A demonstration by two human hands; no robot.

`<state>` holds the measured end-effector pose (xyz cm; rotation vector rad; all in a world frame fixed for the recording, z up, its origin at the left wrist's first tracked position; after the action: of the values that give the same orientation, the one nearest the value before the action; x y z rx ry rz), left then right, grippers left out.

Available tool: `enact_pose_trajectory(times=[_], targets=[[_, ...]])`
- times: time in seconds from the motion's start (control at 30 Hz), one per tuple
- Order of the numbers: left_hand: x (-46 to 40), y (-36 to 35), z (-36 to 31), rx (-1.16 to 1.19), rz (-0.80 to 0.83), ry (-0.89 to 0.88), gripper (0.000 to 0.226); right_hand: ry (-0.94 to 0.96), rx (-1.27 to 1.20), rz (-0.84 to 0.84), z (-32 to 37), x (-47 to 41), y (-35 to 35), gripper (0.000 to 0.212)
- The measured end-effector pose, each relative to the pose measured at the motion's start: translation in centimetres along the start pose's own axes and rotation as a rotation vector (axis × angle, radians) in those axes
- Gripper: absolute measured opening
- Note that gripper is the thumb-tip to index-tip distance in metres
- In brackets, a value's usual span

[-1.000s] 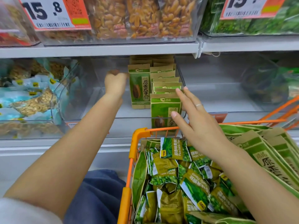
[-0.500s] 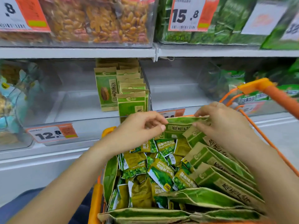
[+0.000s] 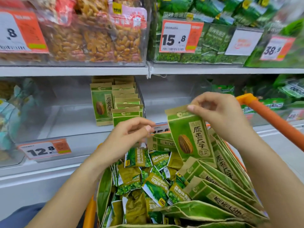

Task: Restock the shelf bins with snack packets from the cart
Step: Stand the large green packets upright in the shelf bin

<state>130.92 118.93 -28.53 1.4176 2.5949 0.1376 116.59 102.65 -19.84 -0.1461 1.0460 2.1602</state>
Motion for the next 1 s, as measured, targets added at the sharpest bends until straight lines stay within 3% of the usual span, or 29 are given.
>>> enact_pose_trajectory(times=[0.13, 0.3, 0.47, 0.6, 0.77, 0.9, 1.0], targets=[[0.4, 1.2, -0.2, 0.227, -0.033, 0.077, 0.033, -0.011, -0.296, -0.070, 1.8, -2.4, -1.6, 0.012], [0.8, 2.1, -0.2, 0.120, -0.056, 0.068, 0.046, -0.068, -0.490, -0.036, 2.9, -3.5, -4.9, 0.013], [1.0, 3.8, -0.3, 0.192, -0.098, 0.078, 0.022, -0.216, -0.706, 0.078, 3.4, -3.6, -8.6, 0.012], [0.8, 8.0, 0.9, 0.265, -0.201, 0.192, 0.035, -0.129, -0.343, -0.012, 2.6, -4.5, -10.8, 0.008], [0.6, 15.1, 2.2, 0.110, -0.541, 0.257, 0.025, -0.081, 0.128, 0.224, 0.8, -2.0, -14.4, 0.067], [-2.5, 17.3, 3.7, -0.034, -0.677, 0.238, 0.014, -0.037, 0.346, 0.383, -0.2, -0.8, -16.4, 0.080], [-5.7, 17.1, 5.5, -0.221, -0.652, 0.317, 0.034, -0.011, 0.365, 0.361, -0.5, -1.0, -16.3, 0.080]])
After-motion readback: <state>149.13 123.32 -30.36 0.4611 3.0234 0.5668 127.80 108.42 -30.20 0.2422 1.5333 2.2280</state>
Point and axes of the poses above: each hand's wrist, its own x-axis away from the middle knuckle, its own y-axis out of the back of the hand, z = x × y, the point moved 5 cm from there along -x, towards the middle knuckle, and after that the axes turned 1 degree about x, right-handed, at the moved point
